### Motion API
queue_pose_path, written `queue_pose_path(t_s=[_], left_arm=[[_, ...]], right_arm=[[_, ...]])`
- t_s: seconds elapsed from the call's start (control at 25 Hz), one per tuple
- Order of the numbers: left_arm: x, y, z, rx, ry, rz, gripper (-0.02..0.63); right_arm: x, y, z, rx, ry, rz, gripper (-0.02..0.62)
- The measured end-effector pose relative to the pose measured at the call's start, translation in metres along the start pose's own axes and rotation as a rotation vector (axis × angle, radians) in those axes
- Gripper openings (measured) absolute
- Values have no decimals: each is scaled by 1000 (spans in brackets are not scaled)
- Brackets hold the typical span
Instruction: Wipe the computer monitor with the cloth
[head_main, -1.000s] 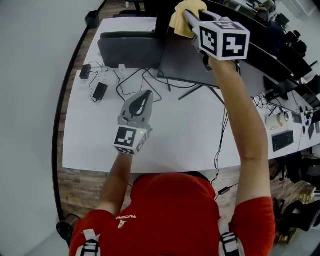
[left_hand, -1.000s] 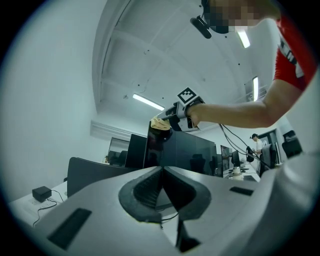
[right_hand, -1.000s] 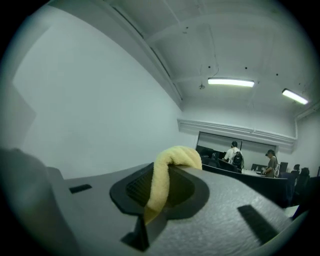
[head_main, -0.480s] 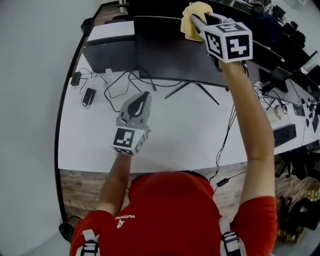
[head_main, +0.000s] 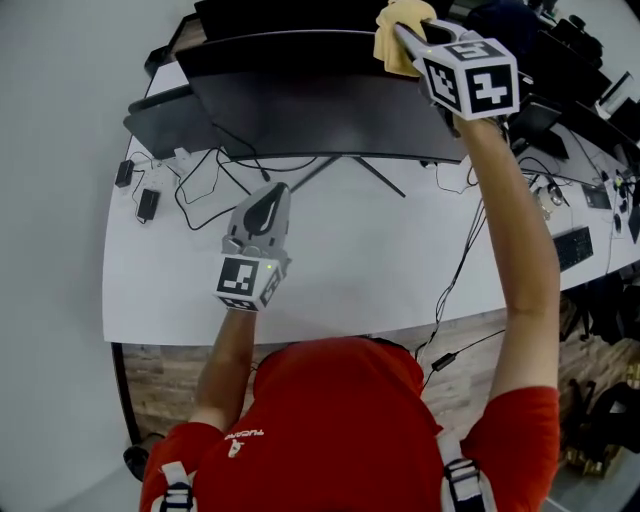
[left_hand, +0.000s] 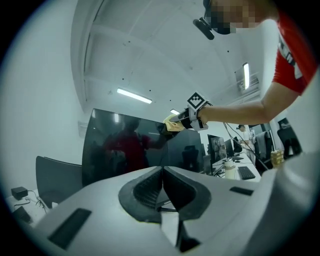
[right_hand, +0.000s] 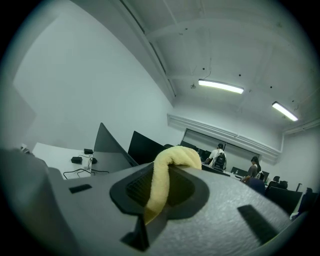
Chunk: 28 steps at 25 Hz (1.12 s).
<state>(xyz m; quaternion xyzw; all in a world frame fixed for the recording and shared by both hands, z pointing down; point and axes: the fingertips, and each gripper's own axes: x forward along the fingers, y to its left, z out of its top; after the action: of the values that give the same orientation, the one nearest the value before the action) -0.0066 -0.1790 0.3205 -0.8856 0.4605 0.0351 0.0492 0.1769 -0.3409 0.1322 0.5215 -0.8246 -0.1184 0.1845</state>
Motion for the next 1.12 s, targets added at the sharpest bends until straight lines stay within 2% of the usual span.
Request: queue_pose_path(t_s=[0.36,0.8,1.12], left_arm=[[31,-52,-1,21,13,20,11],[70,-107,2,55,25,22,11],[95,-143,-4,55,45,-1,11]], right_arm=[[-49,-86,-49,-2,0,-33,58],[-88,-158,-88,40,-27,-40,58],[-114,-207,-115,111,-53,-55,58]])
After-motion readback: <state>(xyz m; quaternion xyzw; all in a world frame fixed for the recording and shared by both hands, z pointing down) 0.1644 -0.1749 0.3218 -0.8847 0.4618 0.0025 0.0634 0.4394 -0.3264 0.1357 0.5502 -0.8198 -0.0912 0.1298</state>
